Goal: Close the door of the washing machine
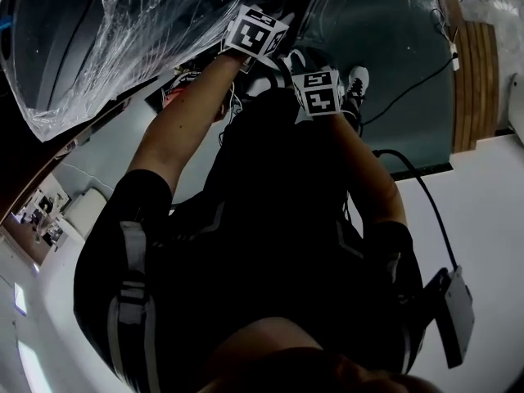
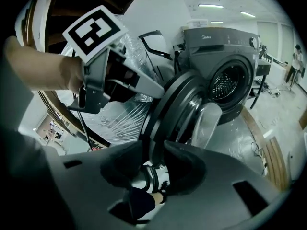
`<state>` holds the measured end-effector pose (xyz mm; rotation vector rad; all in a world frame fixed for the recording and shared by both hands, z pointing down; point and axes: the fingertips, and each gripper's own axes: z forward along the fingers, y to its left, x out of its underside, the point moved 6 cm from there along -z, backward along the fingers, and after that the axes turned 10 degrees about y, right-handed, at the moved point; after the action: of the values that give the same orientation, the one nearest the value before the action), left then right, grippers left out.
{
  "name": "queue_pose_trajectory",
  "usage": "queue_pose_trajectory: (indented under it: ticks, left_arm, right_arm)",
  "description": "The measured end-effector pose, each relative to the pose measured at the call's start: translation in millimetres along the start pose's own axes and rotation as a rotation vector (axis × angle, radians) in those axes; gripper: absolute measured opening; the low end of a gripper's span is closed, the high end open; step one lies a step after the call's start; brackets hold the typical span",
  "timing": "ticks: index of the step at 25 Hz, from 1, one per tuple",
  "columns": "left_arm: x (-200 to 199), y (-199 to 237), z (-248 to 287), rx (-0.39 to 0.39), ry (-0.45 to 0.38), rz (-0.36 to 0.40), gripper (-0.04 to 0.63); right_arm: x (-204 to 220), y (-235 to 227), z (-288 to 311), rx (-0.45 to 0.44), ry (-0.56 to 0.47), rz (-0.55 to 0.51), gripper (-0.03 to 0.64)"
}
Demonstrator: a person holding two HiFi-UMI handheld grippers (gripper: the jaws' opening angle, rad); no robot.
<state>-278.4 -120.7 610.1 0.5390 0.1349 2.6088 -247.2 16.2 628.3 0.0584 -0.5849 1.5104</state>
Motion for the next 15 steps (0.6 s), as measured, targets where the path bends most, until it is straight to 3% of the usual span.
queue_pose_trajectory:
  ticks: [5, 15]
  left_arm:
    - [-0.7, 1.6, 1.6, 0.019, -0.002, 0.016, 0.133]
    - [-5.0, -6.1, 7.1, 0.067, 0.024, 0.067, 0.124]
  right_arm:
    - [5.7, 20.7, 33.8, -0.026, 0.019, -0.007, 0.179]
    - [16.5, 30.0, 70.8, -0.021, 0.066, 0.052, 0.179]
